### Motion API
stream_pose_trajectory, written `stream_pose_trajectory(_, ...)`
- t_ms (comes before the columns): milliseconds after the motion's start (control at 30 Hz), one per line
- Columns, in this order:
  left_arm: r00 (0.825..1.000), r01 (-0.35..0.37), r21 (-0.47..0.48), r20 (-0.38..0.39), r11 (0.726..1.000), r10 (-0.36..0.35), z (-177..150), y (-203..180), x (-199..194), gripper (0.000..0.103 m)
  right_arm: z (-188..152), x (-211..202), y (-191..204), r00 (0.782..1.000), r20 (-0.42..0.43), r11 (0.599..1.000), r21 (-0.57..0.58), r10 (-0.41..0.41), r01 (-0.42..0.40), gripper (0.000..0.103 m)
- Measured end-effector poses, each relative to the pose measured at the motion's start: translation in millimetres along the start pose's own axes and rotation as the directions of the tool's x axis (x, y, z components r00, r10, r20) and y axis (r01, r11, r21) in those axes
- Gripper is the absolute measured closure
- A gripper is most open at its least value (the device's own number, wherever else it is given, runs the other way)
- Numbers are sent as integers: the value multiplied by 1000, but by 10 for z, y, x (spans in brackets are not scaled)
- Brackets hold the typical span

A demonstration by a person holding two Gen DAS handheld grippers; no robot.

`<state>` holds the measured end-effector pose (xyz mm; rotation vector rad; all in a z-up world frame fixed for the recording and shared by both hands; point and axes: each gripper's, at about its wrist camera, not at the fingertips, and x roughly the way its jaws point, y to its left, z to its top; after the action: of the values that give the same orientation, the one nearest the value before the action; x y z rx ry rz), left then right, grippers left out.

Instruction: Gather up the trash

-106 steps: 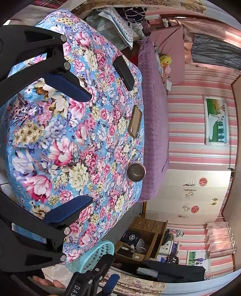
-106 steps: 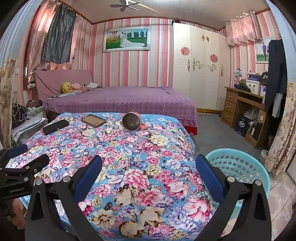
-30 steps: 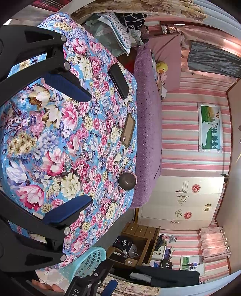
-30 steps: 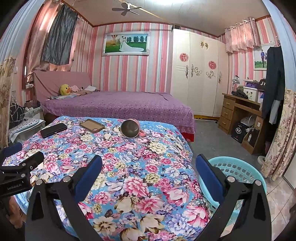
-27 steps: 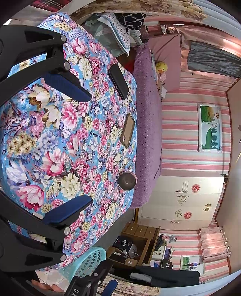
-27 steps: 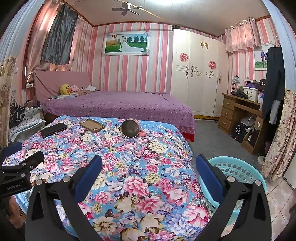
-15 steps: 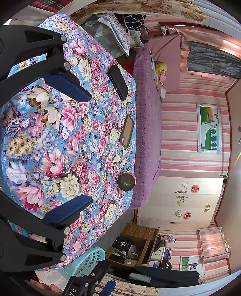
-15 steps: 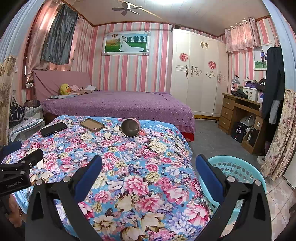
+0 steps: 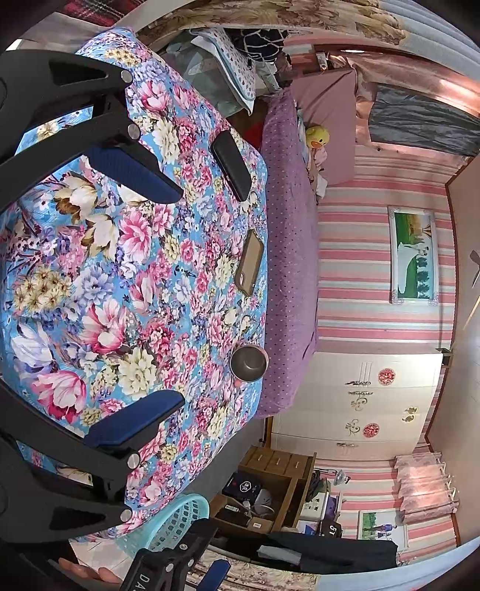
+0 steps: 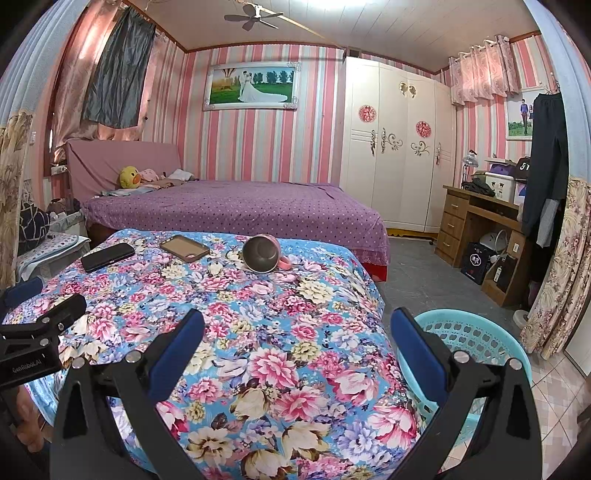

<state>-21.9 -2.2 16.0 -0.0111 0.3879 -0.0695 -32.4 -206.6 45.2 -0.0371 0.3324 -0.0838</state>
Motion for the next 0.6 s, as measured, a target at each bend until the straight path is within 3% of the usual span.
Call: stream_pose_trajectory(600, 1000, -1, -1, 6, 1000, 1, 7, -2, -21, 5, -9, -6, 2, 1000, 0, 1000, 1, 0, 0, 4)
